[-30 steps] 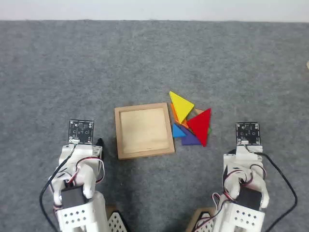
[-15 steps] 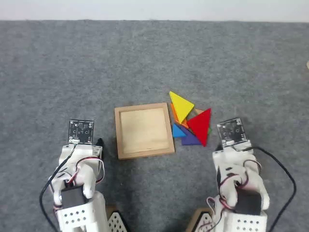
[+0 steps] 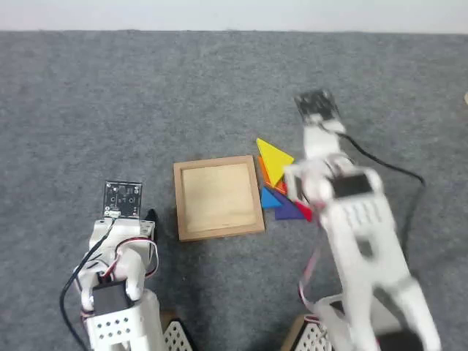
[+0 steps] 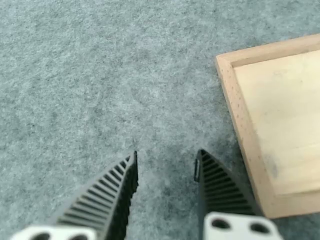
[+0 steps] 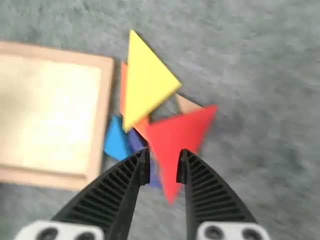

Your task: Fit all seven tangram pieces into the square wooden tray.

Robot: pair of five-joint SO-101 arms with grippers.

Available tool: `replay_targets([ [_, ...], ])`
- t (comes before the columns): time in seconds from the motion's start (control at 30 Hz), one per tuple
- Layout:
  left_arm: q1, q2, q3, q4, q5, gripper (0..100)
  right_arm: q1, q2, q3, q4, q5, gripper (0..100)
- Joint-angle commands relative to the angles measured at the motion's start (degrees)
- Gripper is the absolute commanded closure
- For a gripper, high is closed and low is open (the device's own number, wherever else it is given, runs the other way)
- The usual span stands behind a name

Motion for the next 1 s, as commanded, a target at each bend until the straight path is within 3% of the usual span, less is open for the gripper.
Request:
replay_targets([
  [0.0,0.1,-0.7,-0.5,-1.3,0.5,81,-2.0,15.0,-8.3,-4.5,-8.9,83.0],
  [0.2,0.1,-0.7,-0.5,-1.3,0.5,81,-1.7,25.0,-8.7,-6.0,-11.6,71.9],
  [0.4,0.1,-0.7,-0.5,-1.3,0.5,81,2.0,29.8,-6.8,-11.3,-11.4,71.7],
  [0.77,0.1,-0.7,-0.5,-1.3,0.5,81,8.4,32.7,-6.9,-9.0,-9.1,71.7],
  [0.97,0.1,-0.7,-0.5,-1.3,0.5,81,15.5,32.7,-9.1,-8.6,-9.0,71.7],
])
